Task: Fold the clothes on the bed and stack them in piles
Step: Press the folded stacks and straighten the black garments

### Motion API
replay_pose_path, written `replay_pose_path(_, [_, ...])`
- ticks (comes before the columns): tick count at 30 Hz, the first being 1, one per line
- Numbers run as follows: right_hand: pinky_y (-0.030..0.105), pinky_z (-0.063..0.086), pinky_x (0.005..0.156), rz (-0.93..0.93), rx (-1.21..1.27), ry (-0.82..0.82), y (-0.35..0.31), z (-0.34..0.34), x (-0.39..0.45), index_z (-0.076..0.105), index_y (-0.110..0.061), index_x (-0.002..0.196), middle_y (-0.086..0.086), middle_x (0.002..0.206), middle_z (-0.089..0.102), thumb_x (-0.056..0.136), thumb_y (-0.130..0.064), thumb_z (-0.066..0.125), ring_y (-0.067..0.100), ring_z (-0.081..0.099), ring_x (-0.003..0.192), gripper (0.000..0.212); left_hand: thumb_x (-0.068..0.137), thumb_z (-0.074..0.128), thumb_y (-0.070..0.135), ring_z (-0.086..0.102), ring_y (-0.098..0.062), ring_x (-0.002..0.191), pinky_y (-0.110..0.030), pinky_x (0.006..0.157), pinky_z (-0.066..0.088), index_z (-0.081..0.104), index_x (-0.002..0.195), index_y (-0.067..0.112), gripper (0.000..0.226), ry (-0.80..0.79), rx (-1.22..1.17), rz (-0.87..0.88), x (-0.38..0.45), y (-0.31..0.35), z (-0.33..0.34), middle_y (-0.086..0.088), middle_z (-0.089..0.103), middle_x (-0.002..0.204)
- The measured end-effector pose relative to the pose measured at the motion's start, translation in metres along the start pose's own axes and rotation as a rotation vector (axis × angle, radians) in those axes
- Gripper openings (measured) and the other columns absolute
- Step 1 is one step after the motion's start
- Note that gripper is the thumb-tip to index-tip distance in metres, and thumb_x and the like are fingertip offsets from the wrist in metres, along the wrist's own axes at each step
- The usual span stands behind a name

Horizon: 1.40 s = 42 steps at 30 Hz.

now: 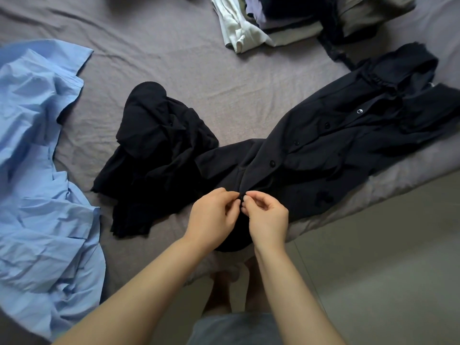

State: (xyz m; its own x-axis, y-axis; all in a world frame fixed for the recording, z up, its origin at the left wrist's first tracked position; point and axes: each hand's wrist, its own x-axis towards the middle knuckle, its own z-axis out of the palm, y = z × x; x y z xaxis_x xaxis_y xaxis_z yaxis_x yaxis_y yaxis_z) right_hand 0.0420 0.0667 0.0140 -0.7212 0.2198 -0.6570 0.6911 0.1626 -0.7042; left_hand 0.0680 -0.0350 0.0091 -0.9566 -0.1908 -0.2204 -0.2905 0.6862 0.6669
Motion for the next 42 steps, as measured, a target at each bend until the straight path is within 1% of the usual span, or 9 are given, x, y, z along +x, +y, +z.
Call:
replay_pose_path(4, [0.028,0.058,0.079,0.032,-0.041,-0.073,-0.005,0.0,-0.002,0.07,-0.015,0.091,0.001,0.086,0.072,0.088,-0.006,0.065,0.011,0.07,0.08,0.011,0.089,0.064,0.015,0.056,-0.008,0.066,-0.028,0.063,0.05,0.073,0.105,0.014,0.018,0.107,-0.086,-0.054,-0.009,0.001,0.002,0.008,0.059,0.073])
replay_pose_path(7, [0.024,0.057,0.078,0.053,-0.014,-0.108,-0.006,-0.002,-0.005,0.067,-0.021,0.09,-0.002,0.089,0.07,0.089,-0.007,0.064,0.008,0.07,0.081,0.015,0.091,0.061,0.017,0.056,-0.005,0.07,-0.022,0.066,0.049,0.073,0.103,0.015,0.016,0.125,-0.16,-0.113,-0.012,0.003,0.005,0.013,0.056,0.074])
replay_pose_path(10, [0.022,0.056,0.076,0.091,0.074,-0.15,-0.006,-0.004,-0.008,0.061,-0.027,0.087,-0.004,0.09,0.068,0.091,-0.003,0.061,0.008,0.069,0.081,0.024,0.092,0.06,0.021,0.063,-0.005,0.083,-0.019,0.075,0.049,0.074,0.092,0.02,0.014,0.102,-0.404,-0.298,-0.009,0.003,0.004,0.009,0.067,0.083])
replay_pose_path(14, [0.018,0.056,0.074,0.128,0.19,-0.2,-0.007,-0.005,-0.008,0.061,-0.024,0.09,-0.003,0.091,0.067,0.093,0.0,0.057,0.009,0.068,0.082,0.024,0.086,0.069,0.017,0.069,-0.01,0.081,-0.032,0.077,0.058,0.075,0.088,0.021,0.007,0.024,-0.684,-0.517,-0.004,0.006,-0.002,0.005,0.073,0.082])
replay_pose_path(17, [0.017,0.056,0.073,0.147,0.199,-0.219,-0.008,-0.007,-0.005,0.063,-0.02,0.101,-0.002,0.095,0.067,0.093,-0.002,0.057,0.009,0.068,0.087,0.02,0.083,0.073,0.017,0.069,-0.007,0.08,-0.032,0.079,0.058,0.076,0.087,0.024,0.008,0.037,-0.681,-0.523,-0.003,0.007,0.0,0.006,0.074,0.082])
replay_pose_path(24, [0.025,0.057,0.08,0.201,0.223,-0.162,-0.009,-0.009,-0.007,0.07,-0.009,0.09,0.011,0.095,0.072,0.087,-0.011,0.068,0.017,0.071,0.091,0.004,0.082,0.074,0.018,0.064,0.0,0.078,-0.015,0.073,0.051,0.073,0.086,0.022,0.006,0.13,-0.503,-0.404,-0.014,0.013,0.01,0.01,0.069,0.08])
replay_pose_path(27, [0.023,0.058,0.076,0.267,0.268,-0.081,-0.008,-0.006,-0.008,0.068,-0.004,0.1,0.009,0.095,0.071,0.08,-0.008,0.076,0.015,0.071,0.085,0.022,0.083,0.071,0.011,0.061,-0.002,0.079,-0.009,0.069,0.047,0.069,0.081,0.024,0.013,0.195,-0.421,-0.331,-0.018,0.018,0.017,0.012,0.065,0.078])
replay_pose_path(35, [0.025,0.059,0.078,0.457,0.642,-0.113,-0.013,-0.007,-0.009,0.058,0.003,0.117,0.012,0.089,0.073,0.083,0.001,0.069,0.016,0.072,0.085,0.036,0.081,0.074,0.011,0.065,-0.003,0.084,-0.016,0.078,0.051,0.075,0.091,0.019,0.013,0.262,-0.547,-0.355,-0.019,0.018,0.021,0.01,0.069,0.086])
replay_pose_path(42, [0.022,0.058,0.069,0.547,0.773,-0.171,-0.012,-0.007,-0.008,0.058,-0.007,0.102,0.005,0.073,0.074,0.091,-0.002,0.06,0.01,0.072,0.071,0.013,0.083,0.073,0.012,0.065,0.003,0.087,-0.009,0.078,0.048,0.075,0.091,0.023,0.014,0.239,-0.62,-0.431,-0.014,0.02,0.019,0.011,0.071,0.088])
